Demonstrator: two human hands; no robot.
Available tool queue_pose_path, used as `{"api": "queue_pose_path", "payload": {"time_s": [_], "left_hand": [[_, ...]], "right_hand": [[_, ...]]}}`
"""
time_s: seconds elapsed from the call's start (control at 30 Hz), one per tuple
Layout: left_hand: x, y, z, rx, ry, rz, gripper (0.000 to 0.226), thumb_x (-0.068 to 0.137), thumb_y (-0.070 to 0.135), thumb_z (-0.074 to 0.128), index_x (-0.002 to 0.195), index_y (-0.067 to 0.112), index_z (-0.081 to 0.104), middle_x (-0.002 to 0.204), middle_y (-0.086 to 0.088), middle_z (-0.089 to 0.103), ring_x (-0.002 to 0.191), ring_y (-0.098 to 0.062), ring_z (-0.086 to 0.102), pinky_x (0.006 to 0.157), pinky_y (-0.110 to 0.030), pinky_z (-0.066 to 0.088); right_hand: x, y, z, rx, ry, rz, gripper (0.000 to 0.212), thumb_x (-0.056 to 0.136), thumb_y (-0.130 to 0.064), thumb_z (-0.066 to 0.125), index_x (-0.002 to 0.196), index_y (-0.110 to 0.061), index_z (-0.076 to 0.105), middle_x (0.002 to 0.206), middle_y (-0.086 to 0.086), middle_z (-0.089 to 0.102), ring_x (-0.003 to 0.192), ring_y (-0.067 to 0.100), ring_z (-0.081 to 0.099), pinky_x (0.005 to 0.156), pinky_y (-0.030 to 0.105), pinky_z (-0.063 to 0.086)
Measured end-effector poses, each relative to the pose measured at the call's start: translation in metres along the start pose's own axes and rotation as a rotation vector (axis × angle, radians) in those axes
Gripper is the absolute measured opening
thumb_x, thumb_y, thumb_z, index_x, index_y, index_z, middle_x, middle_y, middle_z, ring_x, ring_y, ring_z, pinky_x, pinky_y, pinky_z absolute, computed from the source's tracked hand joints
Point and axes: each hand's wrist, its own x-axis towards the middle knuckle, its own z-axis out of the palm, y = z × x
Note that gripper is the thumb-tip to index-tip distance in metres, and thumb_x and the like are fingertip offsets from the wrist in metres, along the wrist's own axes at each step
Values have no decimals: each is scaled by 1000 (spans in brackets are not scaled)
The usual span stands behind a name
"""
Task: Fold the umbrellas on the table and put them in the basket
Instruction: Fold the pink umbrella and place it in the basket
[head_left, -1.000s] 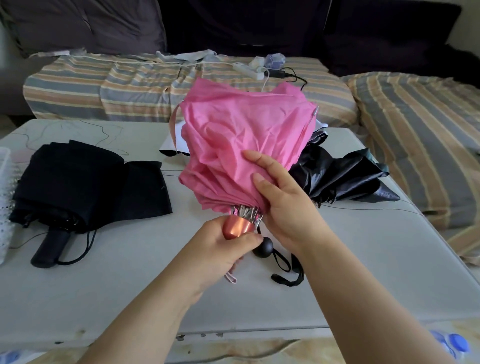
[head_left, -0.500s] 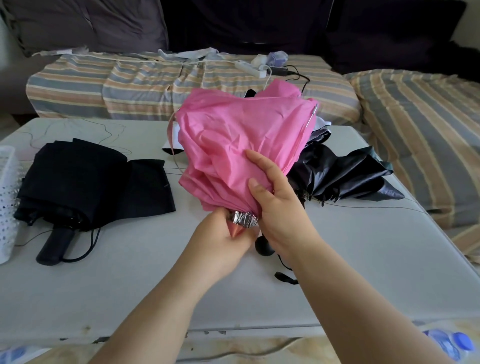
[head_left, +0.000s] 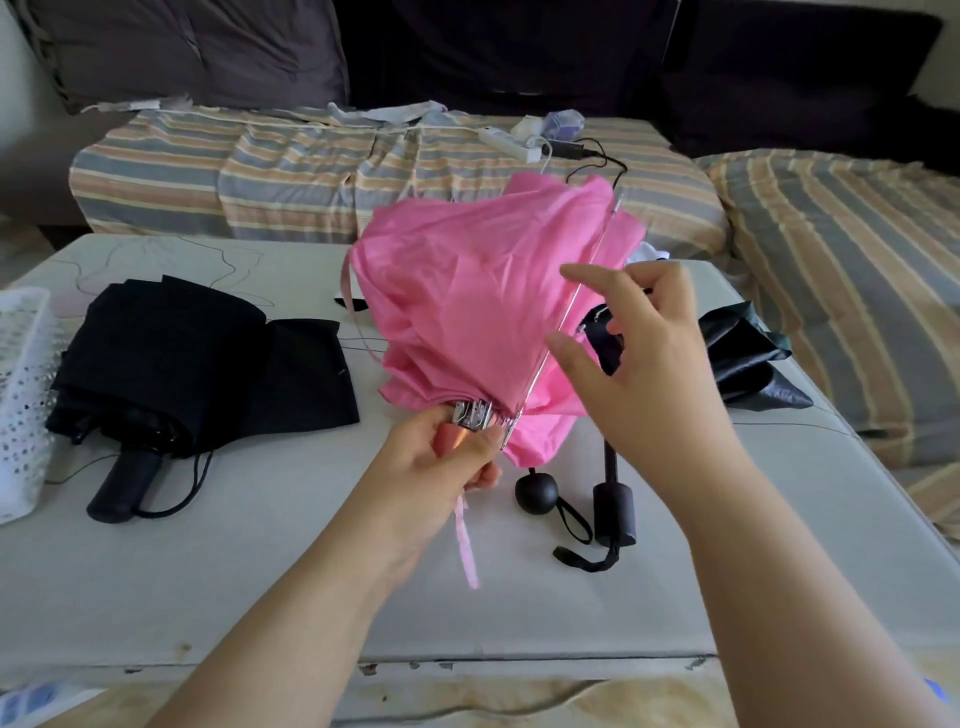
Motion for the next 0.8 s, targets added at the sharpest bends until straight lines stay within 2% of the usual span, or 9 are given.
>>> {"api": "queue_pose_path", "payload": {"time_s": [0.07,0.17,0.3,0.37,0.43,0.53,0.63,0.7,0.8], "left_hand": [[-2,1,1,55,-21,10,6,90,15,61,88,10,64,65,3,59,58,-7,59,52,-8,41],[-6,1,4,95,-73,18,5,90,16,60,88,13,64,65,3,60,59,-6,58,54,-8,41],[-11,1,8,150,-129,6,7,91,20,60,91,15,65,67,1,60,61,-4,57,56,-7,40],[-13,2,8,223,-153,2,7,90,25,59,89,19,63,67,4,61,62,0,57,57,-6,39],[-14,3,9,255,-175,-14,7,90,26,59,87,21,61,66,6,62,63,1,57,60,-10,40],[-12,3,6,309,-190,-42,8,90,25,59,84,21,60,66,6,61,64,-1,59,66,-18,40],[-11,5,1,261,-224,-65,10,90,17,61,79,17,61,62,2,60,59,-5,57,58,-13,41],[-8,7,-4,223,-239,-96,8,88,12,62,80,13,61,60,1,59,56,-5,56,52,-13,40],[-4,7,-16,244,-266,-122,11,86,19,69,84,12,61,61,1,59,58,-6,57,55,-19,39]], "right_hand": [[1,-5,-2,-86,-109,-21,51,87,-36,66,136,-32,51,113,-5,37,106,20,50,95,37,47],[0,-10,4,-123,-363,109,59,91,-49,53,145,-43,32,129,-1,28,109,21,51,107,35,38],[1,-20,-2,-151,-421,53,58,91,-49,54,145,-40,35,149,-10,6,97,8,48,104,29,38],[2,-22,-20,-299,-438,10,59,89,-49,56,144,-42,35,151,-13,11,101,8,50,95,30,45],[5,-22,-41,-382,-405,-68,63,86,-36,66,141,-44,38,148,-12,22,115,18,48,100,37,42],[9,-12,-48,-542,-493,-205,81,78,-17,73,139,-53,35,154,-17,12,144,21,6,115,54,9],[5,12,-16,-631,-670,-234,90,78,-34,75,143,-57,17,157,-24,4,144,16,-22,105,55,-16],[2,24,2,-487,-629,-277,82,75,-36,77,142,-49,32,154,-21,26,146,14,-9,108,60,-14],[-1,35,16,-295,-459,-377,68,61,-23,84,124,-33,62,125,-10,62,135,22,43,106,66,0]]}}
